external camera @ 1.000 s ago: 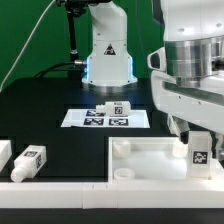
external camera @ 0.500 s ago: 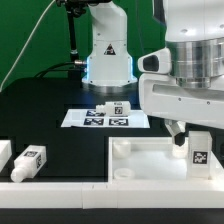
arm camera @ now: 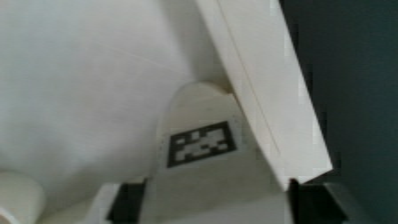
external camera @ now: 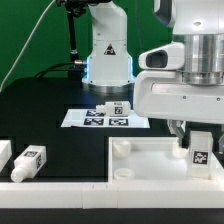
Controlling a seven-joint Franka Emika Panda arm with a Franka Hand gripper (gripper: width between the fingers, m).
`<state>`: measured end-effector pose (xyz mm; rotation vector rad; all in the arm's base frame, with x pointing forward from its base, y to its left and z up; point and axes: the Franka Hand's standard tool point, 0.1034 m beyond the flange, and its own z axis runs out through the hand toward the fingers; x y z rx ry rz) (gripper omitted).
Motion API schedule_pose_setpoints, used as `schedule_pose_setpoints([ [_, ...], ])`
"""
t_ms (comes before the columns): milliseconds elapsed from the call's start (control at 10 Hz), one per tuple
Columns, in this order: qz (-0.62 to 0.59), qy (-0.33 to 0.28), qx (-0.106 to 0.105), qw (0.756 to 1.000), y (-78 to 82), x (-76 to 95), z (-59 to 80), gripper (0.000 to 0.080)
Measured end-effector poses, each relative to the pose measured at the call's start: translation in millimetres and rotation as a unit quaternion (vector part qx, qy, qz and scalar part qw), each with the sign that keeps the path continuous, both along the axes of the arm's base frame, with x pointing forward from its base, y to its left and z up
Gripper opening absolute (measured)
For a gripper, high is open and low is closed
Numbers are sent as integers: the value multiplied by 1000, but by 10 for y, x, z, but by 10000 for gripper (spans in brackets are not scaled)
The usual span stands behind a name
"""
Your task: Assemble one leg
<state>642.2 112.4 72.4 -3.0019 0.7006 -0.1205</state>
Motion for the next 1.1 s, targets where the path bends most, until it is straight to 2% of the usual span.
schedule_pose_setpoints([
  [100,-50,2,4,999,-4,-1,-2,285],
  [400,-154,6,14,988,-11,-1,-5,285],
  [600,-279,21,27,960,-27,0,-13,285],
  [800,-433,36,58,899,-34,-2,-17,285],
  [1000,-579,37,73,811,6,1,-15,285],
  [1100,-612,35,76,787,19,-1,-11,285],
])
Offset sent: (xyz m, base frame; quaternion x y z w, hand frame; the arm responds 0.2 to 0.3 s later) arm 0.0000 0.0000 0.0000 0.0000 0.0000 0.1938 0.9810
